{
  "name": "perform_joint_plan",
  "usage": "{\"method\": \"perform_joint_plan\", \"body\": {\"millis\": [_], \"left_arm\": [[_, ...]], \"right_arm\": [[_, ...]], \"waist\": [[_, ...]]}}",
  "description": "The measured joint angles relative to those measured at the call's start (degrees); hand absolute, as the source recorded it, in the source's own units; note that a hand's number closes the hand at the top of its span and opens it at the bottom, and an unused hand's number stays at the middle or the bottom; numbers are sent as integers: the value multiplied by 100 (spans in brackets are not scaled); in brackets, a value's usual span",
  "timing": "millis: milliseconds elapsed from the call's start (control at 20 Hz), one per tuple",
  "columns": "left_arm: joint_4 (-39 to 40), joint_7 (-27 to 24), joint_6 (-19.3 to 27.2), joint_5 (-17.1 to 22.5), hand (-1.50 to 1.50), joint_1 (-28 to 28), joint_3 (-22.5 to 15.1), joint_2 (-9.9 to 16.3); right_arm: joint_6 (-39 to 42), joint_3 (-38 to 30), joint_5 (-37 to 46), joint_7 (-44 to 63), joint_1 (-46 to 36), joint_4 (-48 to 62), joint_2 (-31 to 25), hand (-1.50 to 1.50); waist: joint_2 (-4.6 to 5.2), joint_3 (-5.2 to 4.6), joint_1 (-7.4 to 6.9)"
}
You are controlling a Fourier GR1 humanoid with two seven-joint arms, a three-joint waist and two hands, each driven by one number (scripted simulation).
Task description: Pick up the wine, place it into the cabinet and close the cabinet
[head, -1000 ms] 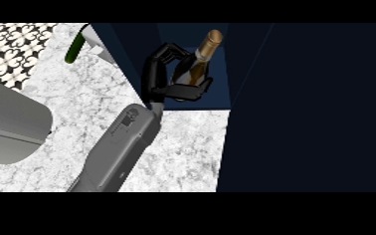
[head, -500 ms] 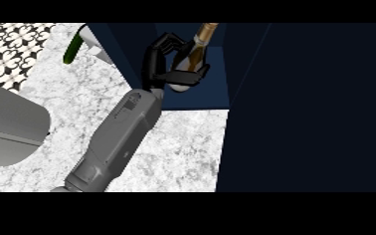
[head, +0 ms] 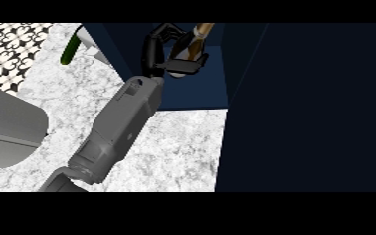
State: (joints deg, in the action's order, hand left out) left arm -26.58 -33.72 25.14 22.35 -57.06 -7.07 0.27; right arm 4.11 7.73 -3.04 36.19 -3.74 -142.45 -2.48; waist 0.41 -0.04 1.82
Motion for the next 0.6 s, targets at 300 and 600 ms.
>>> {"method": "perform_joint_plan", "body": {"millis": [300,600], "left_arm": [[550,-337,171,111,150,-408,134,-4],[1075,-584,-1,230,150,-674,455,9]], "right_arm": [[24,60,20,-8,-38,31,5,-150],[93,80,3,-143,23,65,47,-150]], "waist": [[13,0,47],[38,2,103]]}}
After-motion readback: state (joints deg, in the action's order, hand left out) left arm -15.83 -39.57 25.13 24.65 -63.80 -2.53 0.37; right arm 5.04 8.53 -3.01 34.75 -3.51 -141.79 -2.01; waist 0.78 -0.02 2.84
